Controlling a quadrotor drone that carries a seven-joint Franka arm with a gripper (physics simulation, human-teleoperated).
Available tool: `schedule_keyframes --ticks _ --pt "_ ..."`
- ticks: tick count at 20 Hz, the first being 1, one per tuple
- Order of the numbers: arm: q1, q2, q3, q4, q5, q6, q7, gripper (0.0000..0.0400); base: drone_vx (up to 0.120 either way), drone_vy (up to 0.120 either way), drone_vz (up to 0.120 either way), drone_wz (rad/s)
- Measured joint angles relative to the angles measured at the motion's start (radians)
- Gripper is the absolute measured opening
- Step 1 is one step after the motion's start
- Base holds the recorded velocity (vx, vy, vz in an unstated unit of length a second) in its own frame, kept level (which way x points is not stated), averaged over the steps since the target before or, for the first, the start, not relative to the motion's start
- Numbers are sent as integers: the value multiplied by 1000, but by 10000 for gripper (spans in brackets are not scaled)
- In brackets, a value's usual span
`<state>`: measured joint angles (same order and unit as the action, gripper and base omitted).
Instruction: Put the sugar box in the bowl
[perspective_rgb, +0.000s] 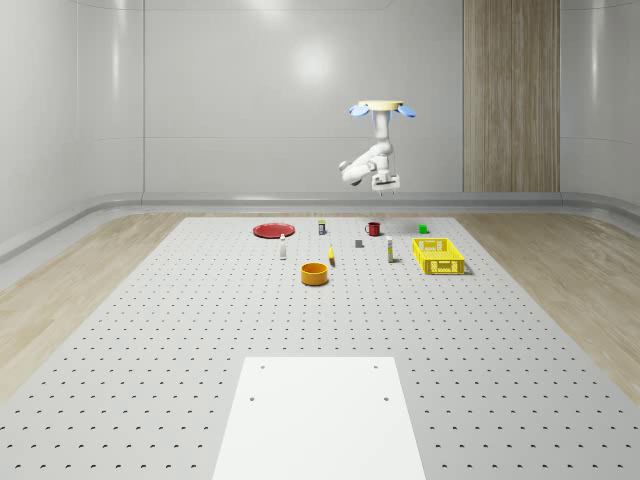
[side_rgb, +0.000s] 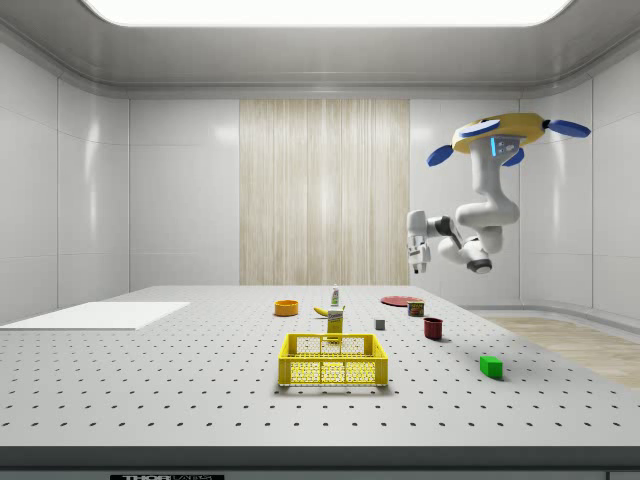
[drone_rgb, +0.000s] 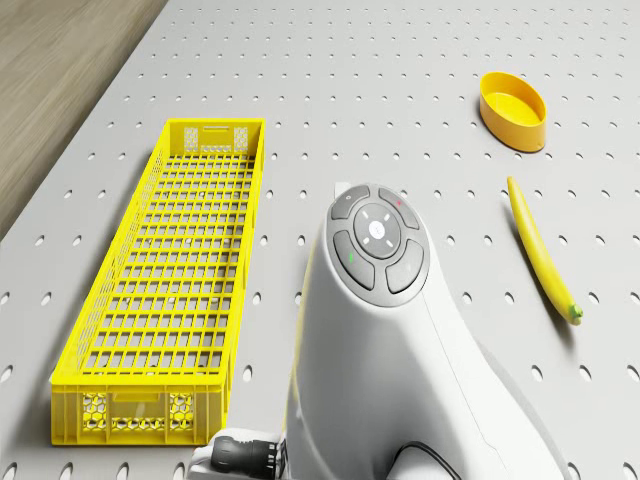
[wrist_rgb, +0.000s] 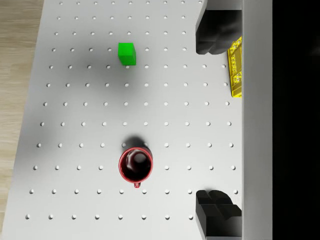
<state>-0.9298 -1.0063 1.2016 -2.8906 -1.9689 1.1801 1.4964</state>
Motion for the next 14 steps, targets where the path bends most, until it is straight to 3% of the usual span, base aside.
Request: schedule_keyframes --ticks 6,14 --pt "-73 -44 37 -6 -18 -12 50 400 120 0 -120 0" --pt "-113 -91 62 -5 -6 10 81 400 120 0 -120 0"
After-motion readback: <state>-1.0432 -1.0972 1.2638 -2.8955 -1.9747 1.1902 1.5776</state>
